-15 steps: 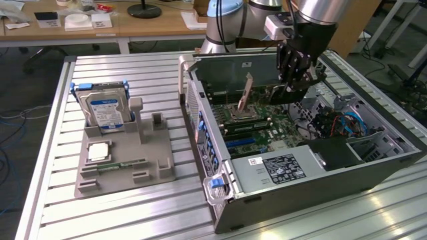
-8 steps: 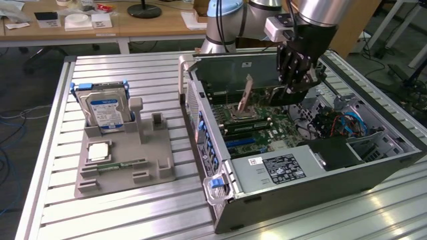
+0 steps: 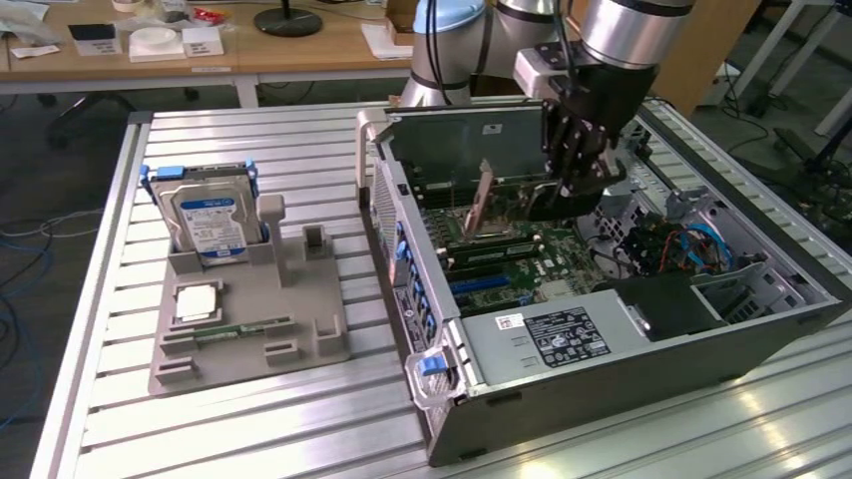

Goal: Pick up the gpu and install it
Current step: 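Insert the gpu into the slot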

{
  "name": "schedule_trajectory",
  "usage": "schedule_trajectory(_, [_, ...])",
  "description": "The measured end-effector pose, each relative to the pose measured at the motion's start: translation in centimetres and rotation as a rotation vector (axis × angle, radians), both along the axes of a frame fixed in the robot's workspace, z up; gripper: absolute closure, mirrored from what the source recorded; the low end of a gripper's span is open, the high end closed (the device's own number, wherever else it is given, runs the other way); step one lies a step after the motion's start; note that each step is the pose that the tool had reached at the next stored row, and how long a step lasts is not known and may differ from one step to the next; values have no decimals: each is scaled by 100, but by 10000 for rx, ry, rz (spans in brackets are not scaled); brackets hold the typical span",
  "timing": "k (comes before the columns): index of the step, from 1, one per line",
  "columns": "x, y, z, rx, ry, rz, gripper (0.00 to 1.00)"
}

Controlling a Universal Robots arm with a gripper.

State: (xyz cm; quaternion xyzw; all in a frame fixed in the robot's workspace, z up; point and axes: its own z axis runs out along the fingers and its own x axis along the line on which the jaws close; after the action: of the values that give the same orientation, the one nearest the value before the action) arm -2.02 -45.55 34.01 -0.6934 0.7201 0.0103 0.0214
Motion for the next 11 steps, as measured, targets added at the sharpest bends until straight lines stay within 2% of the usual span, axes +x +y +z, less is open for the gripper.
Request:
schedule_trajectory(5, [-41,-19,-72,2,-1,-6,73])
schedule_trajectory(11, [-102,-21,-169,3,-1,-30,73])
